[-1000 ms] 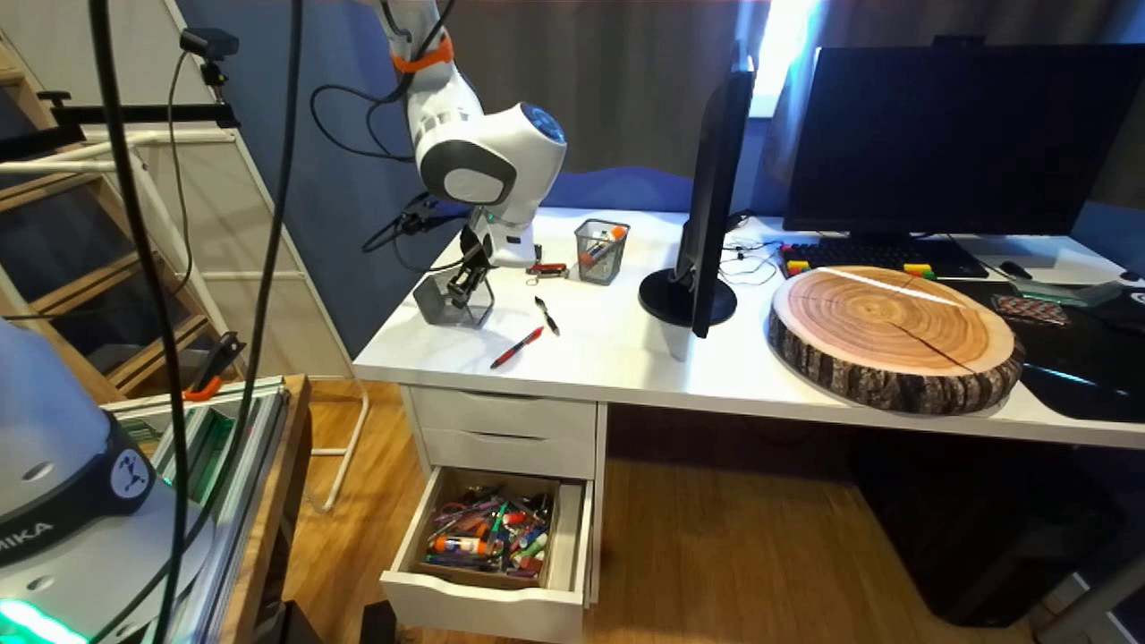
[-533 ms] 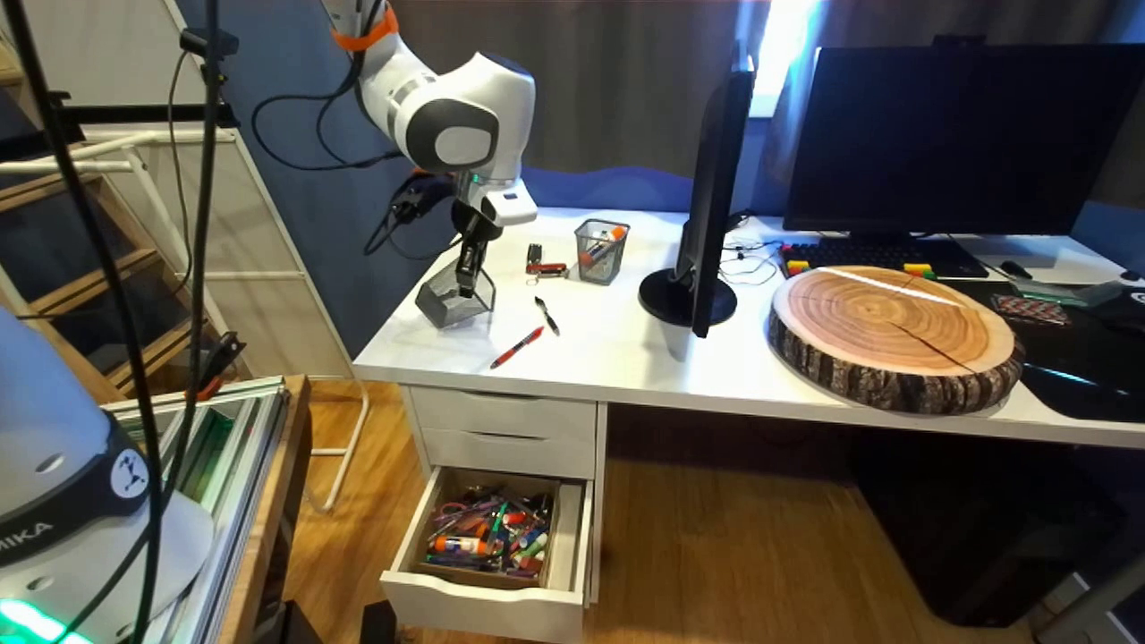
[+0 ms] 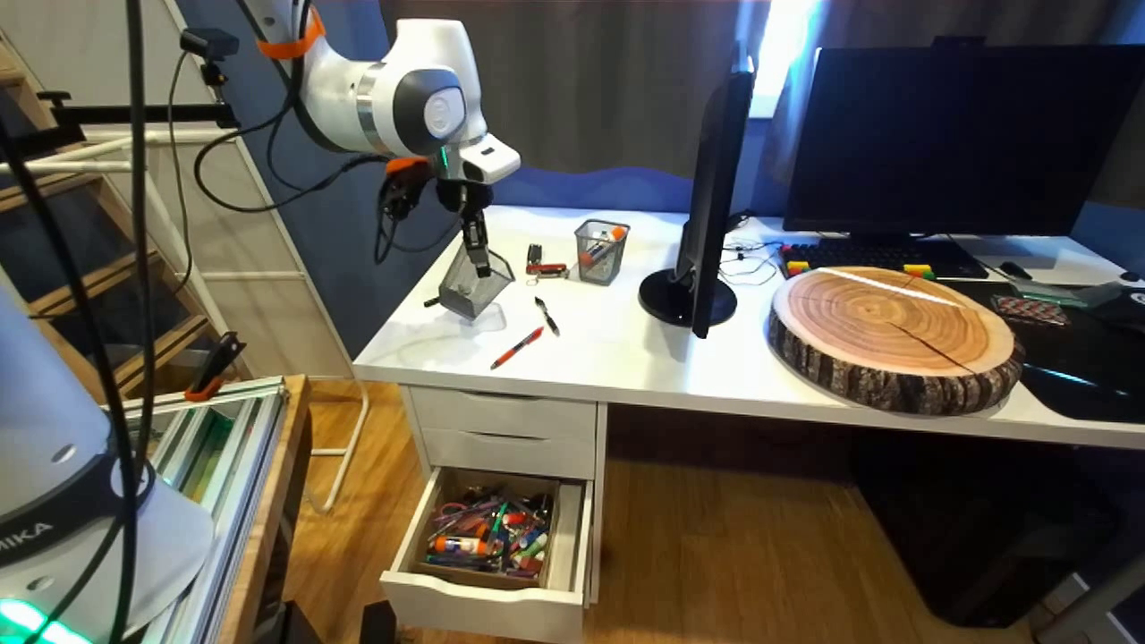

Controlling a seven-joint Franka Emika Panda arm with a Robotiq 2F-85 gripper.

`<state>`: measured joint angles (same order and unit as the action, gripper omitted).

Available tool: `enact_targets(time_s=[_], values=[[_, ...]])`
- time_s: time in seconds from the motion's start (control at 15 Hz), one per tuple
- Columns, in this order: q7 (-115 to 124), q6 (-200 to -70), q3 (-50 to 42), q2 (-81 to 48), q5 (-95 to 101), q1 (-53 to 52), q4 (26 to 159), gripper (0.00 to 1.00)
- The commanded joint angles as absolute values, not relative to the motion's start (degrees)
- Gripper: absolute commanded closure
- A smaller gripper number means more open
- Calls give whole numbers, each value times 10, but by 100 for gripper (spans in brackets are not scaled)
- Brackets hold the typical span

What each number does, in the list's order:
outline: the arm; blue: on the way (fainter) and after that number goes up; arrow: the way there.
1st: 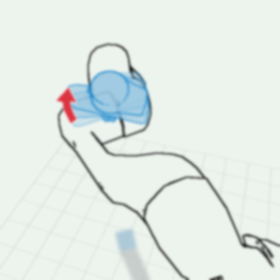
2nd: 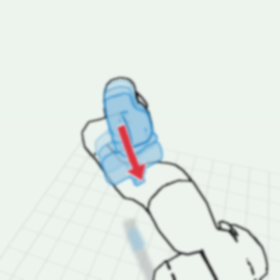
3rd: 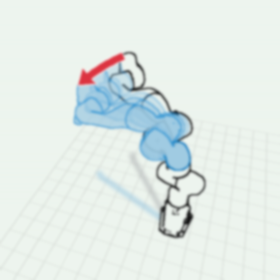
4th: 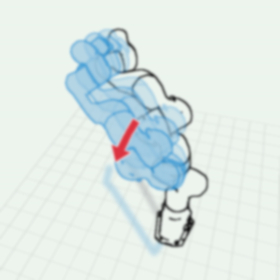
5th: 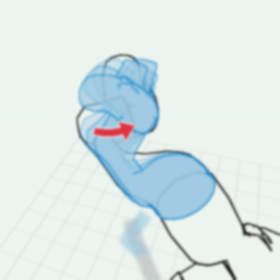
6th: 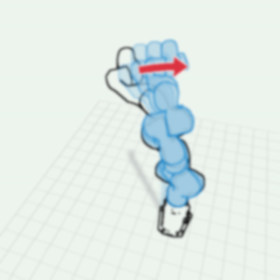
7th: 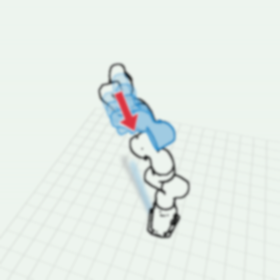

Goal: Place the basket on the left upright

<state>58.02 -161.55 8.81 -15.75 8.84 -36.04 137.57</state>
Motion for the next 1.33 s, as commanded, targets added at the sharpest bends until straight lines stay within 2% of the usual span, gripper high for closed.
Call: enact_targets(time_s=[0.0, 0.27, 1.07, 1.2, 1.27], values=[[683, -1715, -6, -143, 243, -439, 1403, 98], [753, -1771, -104, -160, 375, -516, 1390, 98], [738, -1895, -201, -234, 405, -619, 1390, 98], [734, -1905, -215, -244, 401, -635, 1391, 66], [731, -1912, -218, -247, 401, -639, 1392, 60]])
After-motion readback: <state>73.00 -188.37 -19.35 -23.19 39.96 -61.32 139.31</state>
